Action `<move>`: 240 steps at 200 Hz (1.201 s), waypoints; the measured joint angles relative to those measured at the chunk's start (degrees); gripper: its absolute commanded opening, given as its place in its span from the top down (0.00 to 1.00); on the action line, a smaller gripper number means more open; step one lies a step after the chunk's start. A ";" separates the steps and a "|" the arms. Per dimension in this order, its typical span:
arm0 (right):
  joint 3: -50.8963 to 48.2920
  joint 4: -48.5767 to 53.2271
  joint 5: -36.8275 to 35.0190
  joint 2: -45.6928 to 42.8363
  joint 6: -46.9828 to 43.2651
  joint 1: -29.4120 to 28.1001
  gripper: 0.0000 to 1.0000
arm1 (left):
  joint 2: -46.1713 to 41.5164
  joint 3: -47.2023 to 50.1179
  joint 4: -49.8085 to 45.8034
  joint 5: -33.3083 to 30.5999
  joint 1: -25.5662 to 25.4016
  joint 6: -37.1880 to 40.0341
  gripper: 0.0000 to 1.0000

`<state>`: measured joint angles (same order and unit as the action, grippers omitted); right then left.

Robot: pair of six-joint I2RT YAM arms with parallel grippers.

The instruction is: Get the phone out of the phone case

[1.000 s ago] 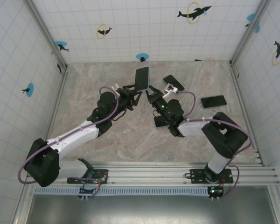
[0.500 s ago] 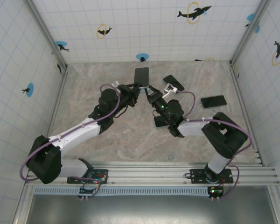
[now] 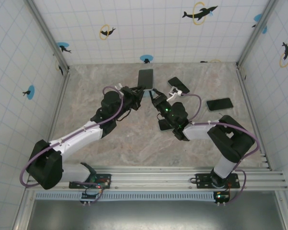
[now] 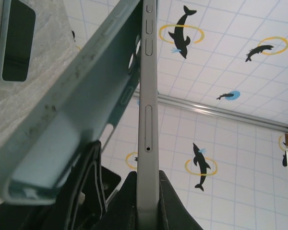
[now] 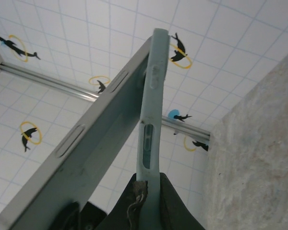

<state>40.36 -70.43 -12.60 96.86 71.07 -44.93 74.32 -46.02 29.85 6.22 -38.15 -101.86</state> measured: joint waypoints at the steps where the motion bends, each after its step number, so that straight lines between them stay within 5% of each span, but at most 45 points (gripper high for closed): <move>1: 0.02 0.07 -0.04 0.00 -0.04 0.02 0.96 | -0.04 0.00 -0.07 0.04 0.00 0.00 1.00; 75: 2.29 7.04 -2.51 -1.92 -2.93 3.06 0.96 | -5.07 0.61 -3.98 3.61 3.96 2.62 1.00; 185: 0.20 10.60 -0.72 -5.07 -2.93 2.86 0.96 | -0.79 5.18 -9.75 27.80 30.03 28.28 1.00; 240: -0.70 11.63 0.11 -5.35 -2.25 1.88 0.96 | 2.51 10.91 -9.94 32.11 39.08 37.66 1.00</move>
<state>39.66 -58.81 -12.49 91.50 68.82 -43.05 76.84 -35.11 19.90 38.33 0.93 -64.20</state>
